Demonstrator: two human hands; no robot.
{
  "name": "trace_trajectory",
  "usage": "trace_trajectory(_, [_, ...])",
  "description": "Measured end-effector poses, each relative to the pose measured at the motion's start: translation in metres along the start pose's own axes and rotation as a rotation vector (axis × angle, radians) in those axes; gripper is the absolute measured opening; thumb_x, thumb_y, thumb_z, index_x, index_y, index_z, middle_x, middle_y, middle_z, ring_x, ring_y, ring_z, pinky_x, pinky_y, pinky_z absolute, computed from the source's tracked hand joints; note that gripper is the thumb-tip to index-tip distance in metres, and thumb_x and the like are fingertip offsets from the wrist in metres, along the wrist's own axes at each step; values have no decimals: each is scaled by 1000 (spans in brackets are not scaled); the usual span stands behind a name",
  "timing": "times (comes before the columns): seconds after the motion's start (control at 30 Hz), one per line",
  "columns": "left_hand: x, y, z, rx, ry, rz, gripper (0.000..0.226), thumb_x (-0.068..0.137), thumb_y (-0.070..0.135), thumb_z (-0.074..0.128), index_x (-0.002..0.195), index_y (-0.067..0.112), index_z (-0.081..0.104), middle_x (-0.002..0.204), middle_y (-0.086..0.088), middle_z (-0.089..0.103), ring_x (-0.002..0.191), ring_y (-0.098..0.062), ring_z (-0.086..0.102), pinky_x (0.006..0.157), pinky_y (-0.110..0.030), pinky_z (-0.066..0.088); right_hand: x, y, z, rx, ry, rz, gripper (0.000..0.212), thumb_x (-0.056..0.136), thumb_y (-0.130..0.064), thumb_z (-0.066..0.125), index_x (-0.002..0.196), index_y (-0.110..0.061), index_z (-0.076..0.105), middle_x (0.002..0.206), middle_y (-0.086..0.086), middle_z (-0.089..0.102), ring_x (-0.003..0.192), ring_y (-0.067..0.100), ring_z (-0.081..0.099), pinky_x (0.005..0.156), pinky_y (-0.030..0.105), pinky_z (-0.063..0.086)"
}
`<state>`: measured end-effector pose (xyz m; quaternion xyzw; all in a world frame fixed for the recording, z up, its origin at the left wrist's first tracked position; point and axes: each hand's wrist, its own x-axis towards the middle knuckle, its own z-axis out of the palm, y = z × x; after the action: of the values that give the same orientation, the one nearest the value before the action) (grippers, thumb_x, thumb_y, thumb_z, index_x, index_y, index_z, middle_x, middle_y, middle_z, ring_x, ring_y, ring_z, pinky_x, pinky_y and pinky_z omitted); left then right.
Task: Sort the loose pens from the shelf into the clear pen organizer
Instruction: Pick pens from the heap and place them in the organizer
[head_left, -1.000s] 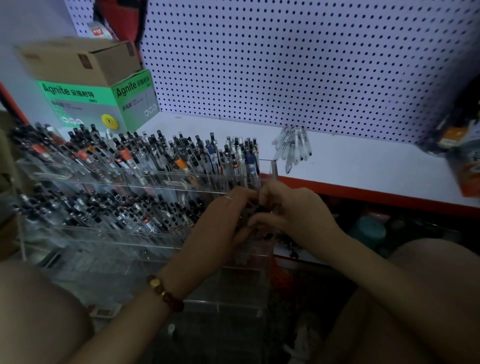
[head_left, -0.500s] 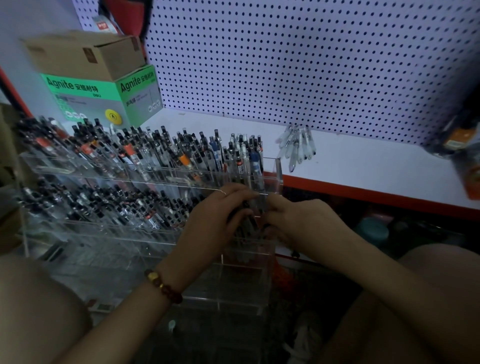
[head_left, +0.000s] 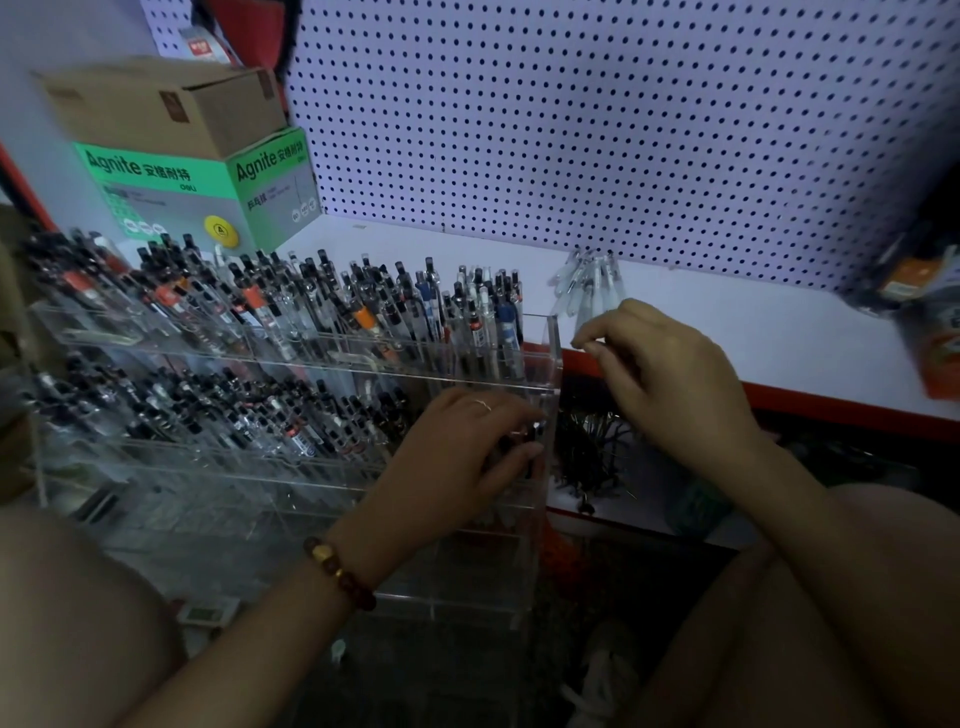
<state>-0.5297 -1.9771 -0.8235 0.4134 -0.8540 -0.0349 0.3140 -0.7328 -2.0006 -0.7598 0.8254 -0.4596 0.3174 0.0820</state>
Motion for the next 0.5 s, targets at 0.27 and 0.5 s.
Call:
trace_trajectory(0.27, [1, -1, 7, 116, -6, 43, 32, 75, 35, 75, 101, 23, 61, 97, 8, 68, 92, -16, 63, 85, -30, 32, -5, -5, 6, -23, -154, 33, 8, 92, -18, 56, 94, -19, 64, 87, -5, 62, 70, 16, 56, 57, 30, 45])
trace_trajectory(0.5, [0, -17, -4, 239, 186, -10, 19, 78, 28, 57, 93, 19, 64, 102, 0, 63, 99, -19, 51, 82, -28, 25, -7, -8, 7, -41, -237, 20, 11, 94, -22, 53, 90, -20, 63, 75, -13, 49, 63, 8, 44, 52, 15, 27])
